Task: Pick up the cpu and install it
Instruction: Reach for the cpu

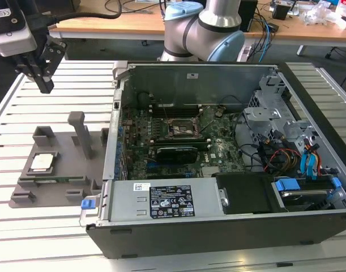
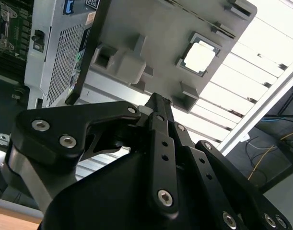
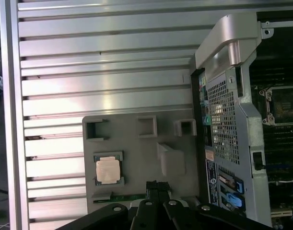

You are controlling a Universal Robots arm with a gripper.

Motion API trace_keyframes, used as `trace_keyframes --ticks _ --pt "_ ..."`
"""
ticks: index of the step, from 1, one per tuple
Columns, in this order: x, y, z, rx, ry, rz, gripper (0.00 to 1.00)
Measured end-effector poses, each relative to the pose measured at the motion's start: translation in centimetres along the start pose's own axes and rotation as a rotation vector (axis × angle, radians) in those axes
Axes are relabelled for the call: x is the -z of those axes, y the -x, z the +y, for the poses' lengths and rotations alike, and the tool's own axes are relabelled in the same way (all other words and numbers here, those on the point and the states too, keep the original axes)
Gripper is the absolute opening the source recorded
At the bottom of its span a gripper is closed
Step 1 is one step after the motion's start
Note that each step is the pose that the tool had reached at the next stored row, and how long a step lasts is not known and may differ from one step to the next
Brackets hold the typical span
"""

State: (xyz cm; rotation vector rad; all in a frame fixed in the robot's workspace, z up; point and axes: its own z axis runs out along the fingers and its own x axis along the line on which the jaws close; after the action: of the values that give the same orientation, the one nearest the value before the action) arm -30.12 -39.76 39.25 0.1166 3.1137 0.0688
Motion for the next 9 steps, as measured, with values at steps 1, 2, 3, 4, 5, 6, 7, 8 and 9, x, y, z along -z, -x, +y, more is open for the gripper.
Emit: trace_keyframes --ticks 1,2,3,4,5,6,7,8,9 --pt "0.00 -0.16 -0.01 0.000 0.0001 -0.0001 0.11" --pt "0.00 -0.33 -0.01 0.000 0.0001 -0.0001 0.11" --pt "0.01 -0.47 -0.02 0.000 0.0000 0.0000 0.11" --pt "0.01 -0.62 -0.03 0.000 0.0000 0.0000 0.11" --pt "0.01 -0.71 -0.03 0.000 0.0000 0.0000 0.11" --pt "0.01 -0.83 -0.04 0.000 0.0001 -0.0001 0.11" --pt "0.01 -0.94 -0.05 0.000 0.0001 0.0000 0.11" --pt "0.02 -1.25 -0.07 0.000 0.0000 0.0000 0.11" --pt "0.02 -1.38 -0.07 0.000 0.0000 0.0000 0.11"
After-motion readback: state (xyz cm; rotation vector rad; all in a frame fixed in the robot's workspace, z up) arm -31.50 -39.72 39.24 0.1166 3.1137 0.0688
